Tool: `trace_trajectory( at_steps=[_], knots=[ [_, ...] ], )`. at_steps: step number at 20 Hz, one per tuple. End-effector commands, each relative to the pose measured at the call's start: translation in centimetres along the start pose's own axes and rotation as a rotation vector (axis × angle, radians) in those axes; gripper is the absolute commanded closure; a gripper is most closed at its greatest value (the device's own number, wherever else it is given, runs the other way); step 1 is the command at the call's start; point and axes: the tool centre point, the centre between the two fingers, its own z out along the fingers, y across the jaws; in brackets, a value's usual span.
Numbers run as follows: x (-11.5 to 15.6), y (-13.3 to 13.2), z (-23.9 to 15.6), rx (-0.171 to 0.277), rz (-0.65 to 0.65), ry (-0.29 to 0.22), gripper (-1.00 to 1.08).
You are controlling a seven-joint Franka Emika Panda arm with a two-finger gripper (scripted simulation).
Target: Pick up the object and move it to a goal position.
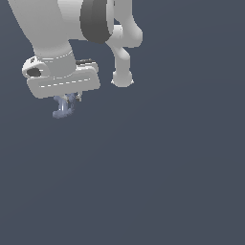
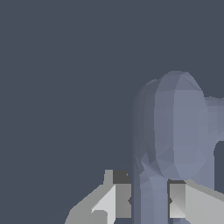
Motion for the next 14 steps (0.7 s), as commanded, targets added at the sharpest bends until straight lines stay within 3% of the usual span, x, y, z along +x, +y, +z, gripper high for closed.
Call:
trace_trajectory(
  at_steps=[1, 14],
  knots=[
    [0.2, 0.7, -1.1, 0.001, -0.001, -0.002, 1.08],
    [0.7, 1.7, -2.8, 0.0, 0.0, -0.002, 1.08]
  ],
)
